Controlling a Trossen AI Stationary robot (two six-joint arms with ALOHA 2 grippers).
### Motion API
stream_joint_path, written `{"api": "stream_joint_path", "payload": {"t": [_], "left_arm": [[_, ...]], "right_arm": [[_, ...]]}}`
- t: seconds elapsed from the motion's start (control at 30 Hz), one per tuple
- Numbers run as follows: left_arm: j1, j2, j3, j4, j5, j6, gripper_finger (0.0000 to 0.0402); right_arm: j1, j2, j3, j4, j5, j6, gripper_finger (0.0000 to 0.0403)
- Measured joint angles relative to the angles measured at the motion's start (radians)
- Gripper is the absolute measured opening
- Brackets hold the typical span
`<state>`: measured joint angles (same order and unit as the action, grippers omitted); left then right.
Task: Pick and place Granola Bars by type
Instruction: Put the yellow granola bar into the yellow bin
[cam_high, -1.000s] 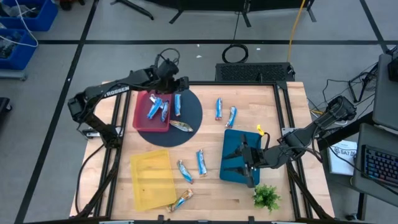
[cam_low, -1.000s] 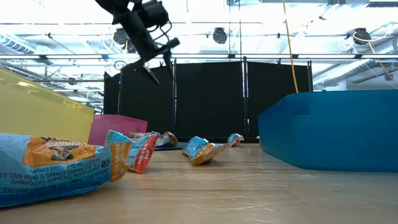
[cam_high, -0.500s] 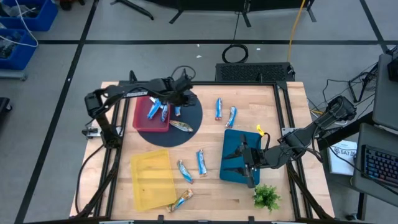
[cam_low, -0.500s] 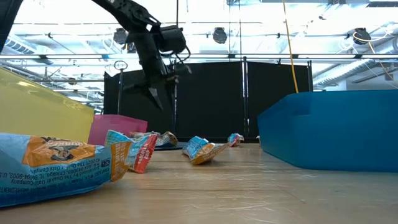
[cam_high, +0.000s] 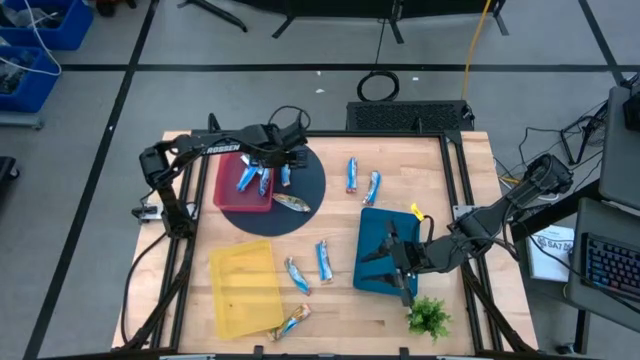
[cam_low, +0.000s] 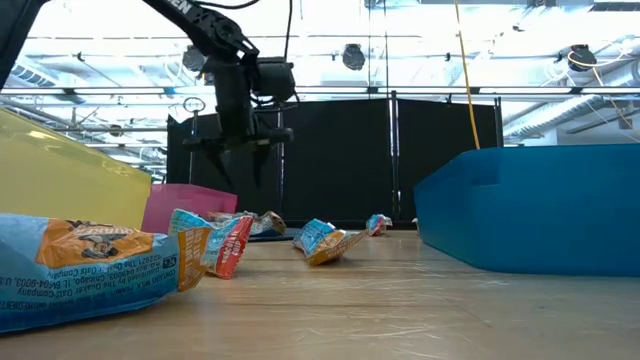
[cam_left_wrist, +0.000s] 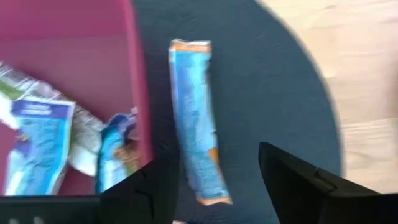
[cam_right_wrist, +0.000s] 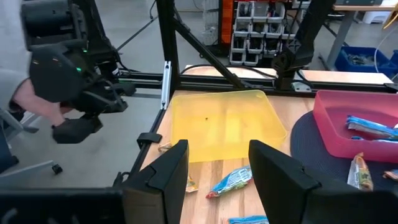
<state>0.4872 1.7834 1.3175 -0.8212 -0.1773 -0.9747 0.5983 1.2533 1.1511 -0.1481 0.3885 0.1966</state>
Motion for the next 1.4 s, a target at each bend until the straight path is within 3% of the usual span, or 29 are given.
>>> {"api": "stream_joint_path", "payload": {"t": [0.3,0.53,0.9,1.4], "left_arm": [[0.017,0.000,-0.080,0.079,0.044,-0.012,0.0217],[0.007,0.007,-0.107,0.111,-0.016,0.001,0.0202],[-0.007,0.090,-0.133,0.208,0.051,-0.004,0.0177],[-0.011,0.097,-0.132,0.185,0.090,-0.004,0.0155]], "right_arm": [[0.005,0.000,0.000,-0.001,0.001,-0.002,0.0160],[0.006,0.000,0.000,-0.002,0.001,0.000,0.0160],[0.006,-0.001,0.001,0.002,0.002,0.027,0.0160],[0.006,-0.001,0.001,0.001,0.002,0.023,0.0160]]}}
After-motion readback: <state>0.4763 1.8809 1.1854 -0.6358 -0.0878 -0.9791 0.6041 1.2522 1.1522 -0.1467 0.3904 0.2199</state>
